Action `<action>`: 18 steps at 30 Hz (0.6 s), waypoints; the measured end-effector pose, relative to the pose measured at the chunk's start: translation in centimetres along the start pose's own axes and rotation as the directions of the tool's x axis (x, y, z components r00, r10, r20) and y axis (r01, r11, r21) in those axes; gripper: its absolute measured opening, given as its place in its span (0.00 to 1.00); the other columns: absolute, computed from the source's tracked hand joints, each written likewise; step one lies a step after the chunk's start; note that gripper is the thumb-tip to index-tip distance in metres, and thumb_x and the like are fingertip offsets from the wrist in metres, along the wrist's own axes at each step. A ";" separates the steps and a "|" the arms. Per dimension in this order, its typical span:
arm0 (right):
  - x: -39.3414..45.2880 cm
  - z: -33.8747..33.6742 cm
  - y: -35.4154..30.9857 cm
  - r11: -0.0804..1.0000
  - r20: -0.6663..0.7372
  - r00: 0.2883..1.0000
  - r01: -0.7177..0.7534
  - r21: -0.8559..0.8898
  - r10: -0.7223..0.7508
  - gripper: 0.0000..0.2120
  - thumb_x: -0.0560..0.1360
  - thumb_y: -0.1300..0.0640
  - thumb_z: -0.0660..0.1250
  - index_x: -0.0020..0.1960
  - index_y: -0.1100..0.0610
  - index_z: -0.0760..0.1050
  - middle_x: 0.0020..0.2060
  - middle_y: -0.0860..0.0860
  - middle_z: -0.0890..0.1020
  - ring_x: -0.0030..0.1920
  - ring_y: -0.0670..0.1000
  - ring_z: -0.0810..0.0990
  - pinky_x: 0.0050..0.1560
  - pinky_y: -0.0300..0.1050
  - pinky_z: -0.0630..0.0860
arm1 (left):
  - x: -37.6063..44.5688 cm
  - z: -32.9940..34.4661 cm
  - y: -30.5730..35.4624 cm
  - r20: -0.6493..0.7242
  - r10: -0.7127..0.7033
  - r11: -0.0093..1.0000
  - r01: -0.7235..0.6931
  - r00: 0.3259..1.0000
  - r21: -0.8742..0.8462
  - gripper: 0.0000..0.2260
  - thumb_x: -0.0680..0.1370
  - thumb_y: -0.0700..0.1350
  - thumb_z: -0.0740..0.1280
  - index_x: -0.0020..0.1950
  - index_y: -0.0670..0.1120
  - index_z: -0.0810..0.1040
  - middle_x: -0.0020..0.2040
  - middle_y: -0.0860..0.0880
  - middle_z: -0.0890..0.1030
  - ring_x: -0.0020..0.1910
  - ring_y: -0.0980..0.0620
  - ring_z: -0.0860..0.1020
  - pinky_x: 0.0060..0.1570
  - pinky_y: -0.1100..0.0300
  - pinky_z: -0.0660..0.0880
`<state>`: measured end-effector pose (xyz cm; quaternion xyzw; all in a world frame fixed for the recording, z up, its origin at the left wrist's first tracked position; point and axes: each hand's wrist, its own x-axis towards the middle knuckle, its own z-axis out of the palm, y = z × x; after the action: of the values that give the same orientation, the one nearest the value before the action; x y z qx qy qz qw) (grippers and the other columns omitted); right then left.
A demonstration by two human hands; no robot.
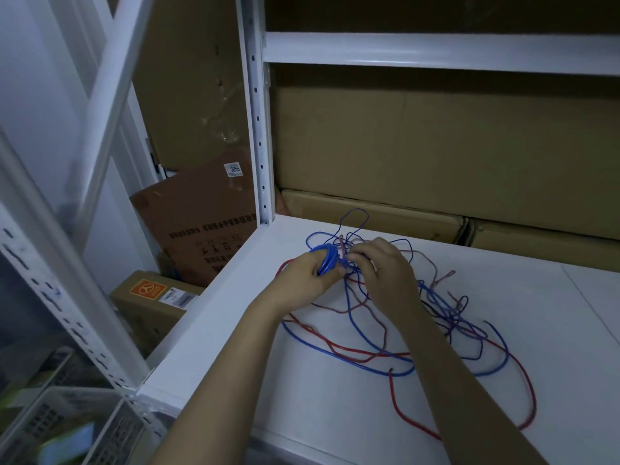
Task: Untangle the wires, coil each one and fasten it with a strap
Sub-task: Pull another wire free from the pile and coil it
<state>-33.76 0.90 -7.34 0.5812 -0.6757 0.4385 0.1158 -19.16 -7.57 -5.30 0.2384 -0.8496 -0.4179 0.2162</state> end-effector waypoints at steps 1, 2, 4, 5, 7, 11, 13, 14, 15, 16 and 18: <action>0.1 -0.1 -0.1 1.000 -0.003 1.000 0.000 -0.007 0.000 0.08 0.77 0.63 0.64 0.48 0.62 0.82 0.42 0.56 0.80 0.44 0.55 0.78 0.45 0.48 0.73 | 0.0 -0.2 -0.1 -0.002 -0.001 1.000 0.001 1.000 -0.012 0.13 0.80 0.47 0.65 0.42 0.38 0.72 0.32 0.51 0.67 0.31 0.56 0.65 0.35 0.60 0.62; 0.2 -0.1 -0.1 1.000 -0.009 1.000 0.005 -0.020 -0.006 0.08 0.77 0.63 0.64 0.48 0.62 0.82 0.42 0.56 0.80 0.44 0.57 0.78 0.45 0.50 0.73 | 0.0 -0.4 -0.1 -0.008 0.001 0.999 -0.002 1.000 -0.039 0.11 0.79 0.46 0.66 0.41 0.40 0.73 0.31 0.53 0.67 0.31 0.56 0.65 0.35 0.60 0.63; 0.2 -0.1 -0.3 0.996 -0.019 0.999 0.032 -0.084 -0.034 0.10 0.77 0.62 0.63 0.50 0.62 0.82 0.42 0.57 0.81 0.43 0.59 0.78 0.46 0.54 0.74 | -0.1 -0.4 -0.1 -0.036 0.006 0.988 -0.011 0.999 -0.152 0.10 0.79 0.44 0.66 0.39 0.44 0.73 0.29 0.57 0.67 0.29 0.58 0.65 0.33 0.64 0.63; 0.2 -0.1 -0.3 0.992 -0.025 0.999 0.044 -0.120 -0.047 0.11 0.77 0.62 0.62 0.52 0.62 0.81 0.43 0.57 0.81 0.44 0.60 0.78 0.47 0.54 0.74 | -0.1 -0.4 -0.2 -0.061 -0.003 0.976 -0.011 0.998 -0.216 0.09 0.79 0.43 0.66 0.39 0.43 0.74 0.28 0.57 0.68 0.28 0.59 0.65 0.32 0.65 0.63; -0.3 0.1 -0.4 0.983 -0.083 0.995 0.035 -0.179 -0.051 0.11 0.77 0.63 0.61 0.55 0.62 0.80 0.46 0.58 0.81 0.47 0.60 0.79 0.50 0.52 0.72 | -0.1 -0.4 -0.3 -0.095 -0.030 0.949 -0.002 0.995 -0.317 0.09 0.80 0.43 0.65 0.39 0.44 0.76 0.28 0.55 0.68 0.27 0.59 0.65 0.30 0.66 0.63; -1.7 0.1 0.2 0.937 -0.365 0.919 0.013 -0.349 -0.149 0.06 0.72 0.64 0.72 0.49 0.59 0.83 0.41 0.56 0.81 0.46 0.55 0.73 0.44 0.50 0.70 | -0.1 -0.4 -0.2 -0.064 -0.052 0.893 0.018 0.997 -0.450 0.10 0.81 0.41 0.63 0.41 0.44 0.78 0.26 0.54 0.67 0.25 0.58 0.63 0.27 0.68 0.62; -1.8 -0.1 0.5 0.908 -0.372 0.908 0.021 -0.419 -0.192 0.11 0.67 0.68 0.76 0.48 0.59 0.84 0.37 0.56 0.80 0.42 0.54 0.69 0.38 0.46 0.69 | -0.2 -0.2 -0.1 -0.026 -0.058 0.879 0.038 0.998 -0.475 0.09 0.81 0.41 0.62 0.42 0.42 0.78 0.25 0.54 0.66 0.24 0.59 0.62 0.26 0.69 0.61; -1.6 -0.1 0.6 0.910 -0.349 0.917 0.035 -0.414 -0.194 0.14 0.65 0.71 0.76 0.48 0.61 0.84 0.36 0.57 0.79 0.40 0.54 0.71 0.35 0.44 0.69 | -0.2 -0.1 -0.1 -0.003 -0.059 0.875 0.050 0.998 -0.482 0.10 0.81 0.41 0.62 0.43 0.42 0.78 0.24 0.54 0.66 0.23 0.59 0.62 0.26 0.69 0.61; -1.4 0.0 0.6 0.920 -0.319 0.929 0.052 -0.388 -0.187 0.15 0.64 0.75 0.75 0.49 0.62 0.84 0.36 0.58 0.79 0.37 0.56 0.73 0.32 0.42 0.70 | -0.2 0.1 0.0 0.016 -0.057 0.870 0.058 0.998 -0.490 0.10 0.81 0.41 0.62 0.43 0.42 0.79 0.24 0.54 0.66 0.23 0.59 0.61 0.26 0.68 0.60; -1.1 0.1 0.5 0.929 -0.289 0.938 0.079 -0.363 -0.193 0.16 0.64 0.76 0.73 0.49 0.64 0.83 0.36 0.59 0.78 0.35 0.57 0.76 0.30 0.41 0.71 | -0.2 0.2 0.1 0.029 -0.053 0.865 0.060 0.998 -0.498 0.10 0.81 0.41 0.62 0.43 0.42 0.79 0.24 0.54 0.65 0.23 0.59 0.61 0.26 0.68 0.60; -0.6 0.2 0.3 0.936 -0.224 0.945 0.162 -0.313 -0.238 0.13 0.67 0.75 0.69 0.49 0.66 0.82 0.38 0.60 0.79 0.35 0.57 0.79 0.30 0.42 0.76 | -0.2 0.2 0.3 0.027 -0.037 0.854 0.045 0.999 -0.518 0.10 0.81 0.41 0.62 0.42 0.43 0.79 0.24 0.54 0.65 0.23 0.58 0.60 0.26 0.68 0.60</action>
<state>-33.75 1.19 -7.99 0.5621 -0.6485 0.3922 0.3311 -19.21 -7.17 -5.24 0.1860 -0.7022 -0.6376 0.2567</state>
